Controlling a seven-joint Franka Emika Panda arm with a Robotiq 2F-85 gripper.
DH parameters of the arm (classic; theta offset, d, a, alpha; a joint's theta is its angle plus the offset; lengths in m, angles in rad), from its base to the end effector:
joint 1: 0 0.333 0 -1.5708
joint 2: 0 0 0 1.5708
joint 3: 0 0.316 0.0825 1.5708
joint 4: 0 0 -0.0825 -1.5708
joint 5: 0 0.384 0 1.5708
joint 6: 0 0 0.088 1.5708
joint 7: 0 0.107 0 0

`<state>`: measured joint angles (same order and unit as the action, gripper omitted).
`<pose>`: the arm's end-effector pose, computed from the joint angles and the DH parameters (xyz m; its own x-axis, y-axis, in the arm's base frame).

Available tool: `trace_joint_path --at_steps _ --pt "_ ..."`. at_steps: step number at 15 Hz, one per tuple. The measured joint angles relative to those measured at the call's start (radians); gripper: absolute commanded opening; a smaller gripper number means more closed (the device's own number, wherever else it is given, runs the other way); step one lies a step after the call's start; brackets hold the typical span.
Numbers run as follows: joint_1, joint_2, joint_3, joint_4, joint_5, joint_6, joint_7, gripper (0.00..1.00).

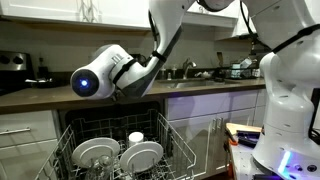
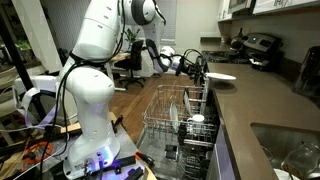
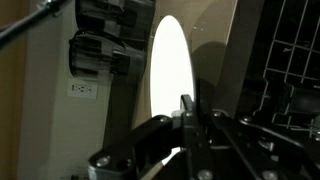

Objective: Place the white plate in the dishwasher

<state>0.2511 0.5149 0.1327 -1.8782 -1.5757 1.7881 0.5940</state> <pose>0.6115 0.1482 0.2595 0.8272 0.5263 -0.1968 0.2809 -0.0841 0.9560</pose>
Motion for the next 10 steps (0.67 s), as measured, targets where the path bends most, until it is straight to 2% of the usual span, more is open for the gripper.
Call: trace_joint_path --at_steps 10 --pt "0.009 0.004 0.021 -0.010 -0.002 -0.018 0.025 0.07"
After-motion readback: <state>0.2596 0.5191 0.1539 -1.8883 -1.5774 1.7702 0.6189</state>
